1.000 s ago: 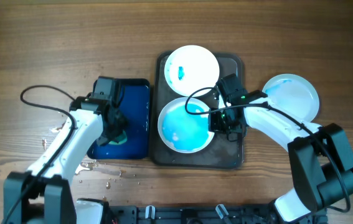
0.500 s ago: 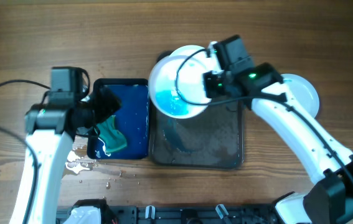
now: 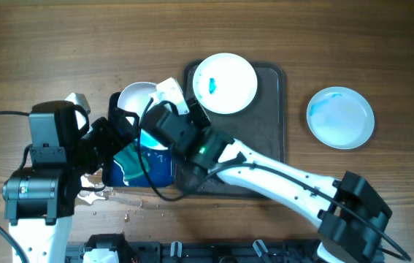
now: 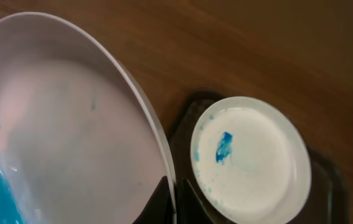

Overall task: Clean dirty plates on tray and stack at the side
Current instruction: 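Lift the plate with the right gripper and stack it on the first plate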

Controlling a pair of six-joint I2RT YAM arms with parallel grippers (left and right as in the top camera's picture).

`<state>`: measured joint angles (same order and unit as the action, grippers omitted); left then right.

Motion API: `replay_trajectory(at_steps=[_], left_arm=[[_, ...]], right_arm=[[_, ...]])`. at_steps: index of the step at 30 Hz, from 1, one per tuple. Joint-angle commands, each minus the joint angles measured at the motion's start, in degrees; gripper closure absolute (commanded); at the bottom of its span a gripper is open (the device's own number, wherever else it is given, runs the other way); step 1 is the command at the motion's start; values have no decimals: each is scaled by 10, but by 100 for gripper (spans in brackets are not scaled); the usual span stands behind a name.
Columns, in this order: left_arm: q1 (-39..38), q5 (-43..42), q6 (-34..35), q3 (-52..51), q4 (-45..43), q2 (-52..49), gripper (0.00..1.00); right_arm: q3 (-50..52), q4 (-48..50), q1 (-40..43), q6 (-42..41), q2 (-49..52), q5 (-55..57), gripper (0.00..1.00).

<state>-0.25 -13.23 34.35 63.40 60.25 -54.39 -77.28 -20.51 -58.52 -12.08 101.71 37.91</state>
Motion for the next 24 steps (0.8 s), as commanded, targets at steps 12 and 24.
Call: replay_trajectory(at_steps=[12, 24], left_arm=[[3, -9, -9, 8, 1, -9, 0], [3, -9, -9, 8, 1, -9, 0]], right_arm=[[-8, 30, -29, 166, -80, 63, 95], [-7, 88, -66, 262, -74, 178, 96]])
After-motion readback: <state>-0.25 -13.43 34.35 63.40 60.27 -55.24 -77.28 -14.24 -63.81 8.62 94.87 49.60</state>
